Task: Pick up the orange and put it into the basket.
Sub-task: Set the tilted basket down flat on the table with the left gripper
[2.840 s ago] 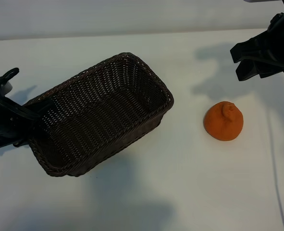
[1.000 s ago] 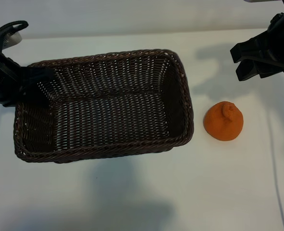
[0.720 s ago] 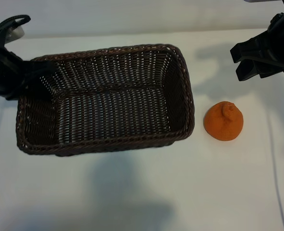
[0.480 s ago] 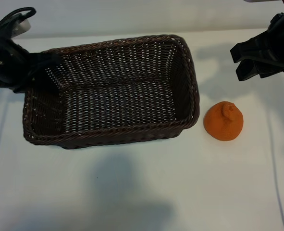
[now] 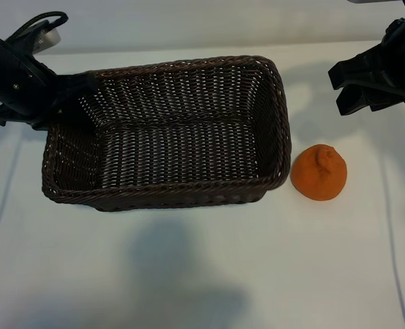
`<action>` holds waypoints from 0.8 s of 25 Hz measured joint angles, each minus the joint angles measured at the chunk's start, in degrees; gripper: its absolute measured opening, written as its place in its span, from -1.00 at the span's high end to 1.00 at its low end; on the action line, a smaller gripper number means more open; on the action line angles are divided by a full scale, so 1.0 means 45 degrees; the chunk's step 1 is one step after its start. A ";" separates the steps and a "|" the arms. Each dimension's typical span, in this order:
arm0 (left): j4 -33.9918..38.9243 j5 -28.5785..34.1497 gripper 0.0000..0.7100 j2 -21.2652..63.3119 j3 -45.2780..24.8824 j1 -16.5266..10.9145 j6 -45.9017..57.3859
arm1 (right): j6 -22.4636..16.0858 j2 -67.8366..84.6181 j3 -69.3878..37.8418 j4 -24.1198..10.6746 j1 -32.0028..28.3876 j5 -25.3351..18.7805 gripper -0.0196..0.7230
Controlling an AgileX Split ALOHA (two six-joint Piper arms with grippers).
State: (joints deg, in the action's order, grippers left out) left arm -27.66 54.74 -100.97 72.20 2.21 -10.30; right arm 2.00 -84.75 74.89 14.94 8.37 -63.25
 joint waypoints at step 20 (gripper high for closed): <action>0.0229 -0.1372 0.55 -0.1254 0.0031 0.0340 -0.0280 | 0.0000 0.0000 0.0000 0.0000 0.0000 0.0000 -0.19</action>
State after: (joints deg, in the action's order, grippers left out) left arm -26.63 48.57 -106.61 72.34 3.74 -11.56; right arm 2.00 -84.75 74.89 14.94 8.37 -63.25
